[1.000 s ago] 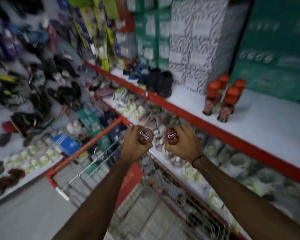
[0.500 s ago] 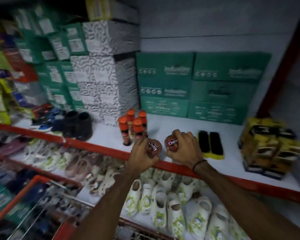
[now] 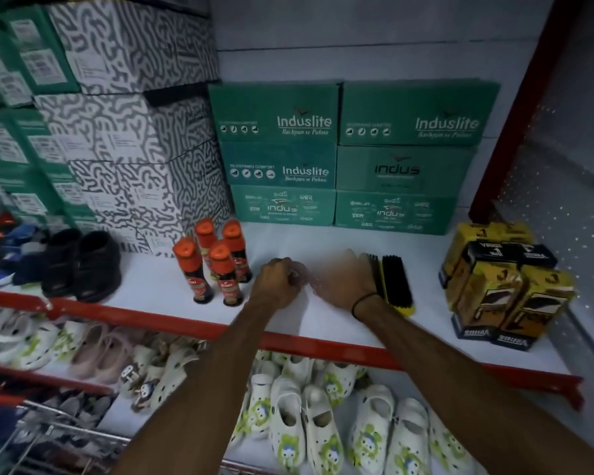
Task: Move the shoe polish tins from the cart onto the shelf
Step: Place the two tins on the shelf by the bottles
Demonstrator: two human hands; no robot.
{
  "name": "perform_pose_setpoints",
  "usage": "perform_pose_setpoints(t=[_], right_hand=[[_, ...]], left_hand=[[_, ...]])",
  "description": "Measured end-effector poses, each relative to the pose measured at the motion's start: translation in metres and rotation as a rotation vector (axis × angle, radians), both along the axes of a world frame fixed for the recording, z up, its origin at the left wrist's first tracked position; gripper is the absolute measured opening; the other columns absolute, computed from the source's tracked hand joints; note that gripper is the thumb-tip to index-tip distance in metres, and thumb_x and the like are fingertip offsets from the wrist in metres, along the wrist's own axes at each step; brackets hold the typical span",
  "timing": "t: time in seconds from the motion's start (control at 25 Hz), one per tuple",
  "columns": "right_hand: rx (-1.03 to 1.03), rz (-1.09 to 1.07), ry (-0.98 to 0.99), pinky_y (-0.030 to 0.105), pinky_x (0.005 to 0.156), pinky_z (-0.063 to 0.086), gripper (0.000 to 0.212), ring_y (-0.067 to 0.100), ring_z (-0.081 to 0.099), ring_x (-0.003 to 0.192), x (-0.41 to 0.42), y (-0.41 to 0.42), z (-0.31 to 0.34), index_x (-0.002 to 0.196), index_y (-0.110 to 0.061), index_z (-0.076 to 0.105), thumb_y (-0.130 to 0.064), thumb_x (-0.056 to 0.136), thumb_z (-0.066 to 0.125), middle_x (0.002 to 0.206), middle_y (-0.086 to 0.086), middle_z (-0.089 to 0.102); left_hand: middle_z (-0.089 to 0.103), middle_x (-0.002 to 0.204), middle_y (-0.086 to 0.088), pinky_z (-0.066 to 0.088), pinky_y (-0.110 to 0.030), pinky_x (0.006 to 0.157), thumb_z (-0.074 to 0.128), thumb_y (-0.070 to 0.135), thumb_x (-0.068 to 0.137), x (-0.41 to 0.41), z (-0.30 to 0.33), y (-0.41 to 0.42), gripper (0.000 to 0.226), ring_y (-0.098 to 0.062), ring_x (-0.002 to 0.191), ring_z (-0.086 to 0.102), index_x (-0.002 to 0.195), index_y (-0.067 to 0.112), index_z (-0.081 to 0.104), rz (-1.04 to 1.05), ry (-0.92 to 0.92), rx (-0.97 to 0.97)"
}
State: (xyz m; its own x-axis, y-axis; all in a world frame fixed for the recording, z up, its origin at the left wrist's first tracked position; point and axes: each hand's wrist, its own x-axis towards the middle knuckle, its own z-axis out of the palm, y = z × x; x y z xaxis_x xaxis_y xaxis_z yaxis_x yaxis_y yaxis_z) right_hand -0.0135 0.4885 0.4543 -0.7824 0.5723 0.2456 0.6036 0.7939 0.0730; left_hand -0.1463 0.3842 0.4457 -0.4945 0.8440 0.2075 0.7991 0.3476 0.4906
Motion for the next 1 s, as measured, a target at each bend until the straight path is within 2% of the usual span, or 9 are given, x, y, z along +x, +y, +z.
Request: perform_pose_setpoints(t=[0.12, 0.28, 0.52, 0.6, 0.68, 0.76, 0.88, 1.0], right_hand=[[-0.020, -0.015, 0.006, 0.043, 0.090, 0.040, 0.025, 0.030, 0.056, 0.111, -0.005, 0.009, 0.000, 0.103, -0.038, 0.074, -0.052, 0.088, 0.060, 0.100, 0.000, 0.076], [-0.033, -0.029, 0.027, 0.043, 0.091, 0.040, 0.023, 0.030, 0.056, 0.111, -0.008, 0.017, 0.000, 0.105, -0.041, 0.073, -0.052, 0.089, 0.059, 0.100, -0.001, 0.076], [-0.060, -0.040, 0.055, 0.042, 0.091, 0.041, 0.025, 0.029, 0.056, 0.110, -0.010, 0.018, -0.004, 0.106, -0.040, 0.073, -0.051, 0.087, 0.062, 0.102, -0.002, 0.076], [-0.112, -0.061, 0.098, 0.042, 0.091, 0.042, 0.029, 0.029, 0.056, 0.111, -0.009, 0.015, -0.001, 0.107, -0.034, 0.074, -0.049, 0.085, 0.062, 0.105, -0.001, 0.076], [-0.154, -0.048, 0.255, 0.043, 0.091, 0.043, 0.030, 0.031, 0.057, 0.111, -0.007, 0.006, 0.007, 0.107, -0.027, 0.075, -0.042, 0.084, 0.062, 0.107, 0.002, 0.076], [-0.161, 0.003, 0.427, 0.042, 0.089, 0.042, 0.031, 0.032, 0.058, 0.110, -0.006, -0.016, 0.017, 0.110, -0.024, 0.073, -0.039, 0.083, 0.065, 0.109, 0.003, 0.076], [-0.070, 0.112, 0.672, 0.040, 0.082, 0.041, 0.025, 0.026, 0.061, 0.100, -0.005, -0.068, 0.018, 0.103, -0.026, 0.072, -0.034, 0.081, 0.065, 0.101, -0.005, 0.076], [-0.016, 0.320, 0.859, 0.040, 0.079, 0.042, 0.017, 0.025, 0.061, 0.092, -0.007, -0.127, -0.002, 0.096, -0.022, 0.072, -0.027, 0.080, 0.067, 0.094, -0.004, 0.073]], left_hand=[[0.073, 0.109, -0.015, 0.057, -0.043, 0.088, 0.070, 0.021, 0.084, -0.004, 0.002, 0.011, 0.020, -0.038, 0.101, 0.069, 0.103, 0.021, 0.074, 0.042, -0.008, -0.016], [0.070, 0.119, -0.010, 0.056, -0.049, 0.094, 0.067, 0.023, 0.086, -0.006, 0.000, 0.018, 0.027, -0.036, 0.110, 0.066, 0.112, 0.026, 0.070, 0.083, -0.002, -0.073], [0.070, 0.117, -0.011, 0.057, -0.048, 0.091, 0.068, 0.021, 0.084, -0.008, -0.001, 0.014, 0.027, -0.036, 0.109, 0.066, 0.110, 0.022, 0.068, 0.068, -0.024, -0.075], [0.065, 0.129, -0.012, 0.053, -0.049, 0.098, 0.069, 0.019, 0.082, -0.009, 0.000, 0.012, 0.041, -0.038, 0.119, 0.061, 0.123, 0.018, 0.063, 0.052, -0.027, -0.115], [0.050, 0.148, -0.017, 0.043, -0.049, 0.112, 0.069, 0.016, 0.084, -0.009, 0.003, 0.005, 0.060, -0.041, 0.135, 0.048, 0.142, 0.012, 0.051, 0.066, -0.020, -0.101], [0.050, 0.147, -0.021, 0.041, -0.044, 0.113, 0.065, 0.011, 0.088, -0.003, 0.011, -0.015, 0.056, -0.041, 0.134, 0.049, 0.142, 0.004, 0.051, 0.096, -0.020, 0.083], [0.065, 0.119, -0.017, 0.051, -0.039, 0.094, 0.057, 0.004, 0.088, 0.016, 0.012, -0.068, 0.032, -0.034, 0.109, 0.063, 0.119, 0.002, 0.065, 0.152, 0.013, 0.441], [0.063, 0.104, -0.007, 0.048, -0.031, 0.084, 0.055, 0.006, 0.090, 0.035, -0.019, -0.141, 0.016, -0.024, 0.097, 0.059, 0.103, 0.008, 0.064, 0.272, 0.072, 0.671]])
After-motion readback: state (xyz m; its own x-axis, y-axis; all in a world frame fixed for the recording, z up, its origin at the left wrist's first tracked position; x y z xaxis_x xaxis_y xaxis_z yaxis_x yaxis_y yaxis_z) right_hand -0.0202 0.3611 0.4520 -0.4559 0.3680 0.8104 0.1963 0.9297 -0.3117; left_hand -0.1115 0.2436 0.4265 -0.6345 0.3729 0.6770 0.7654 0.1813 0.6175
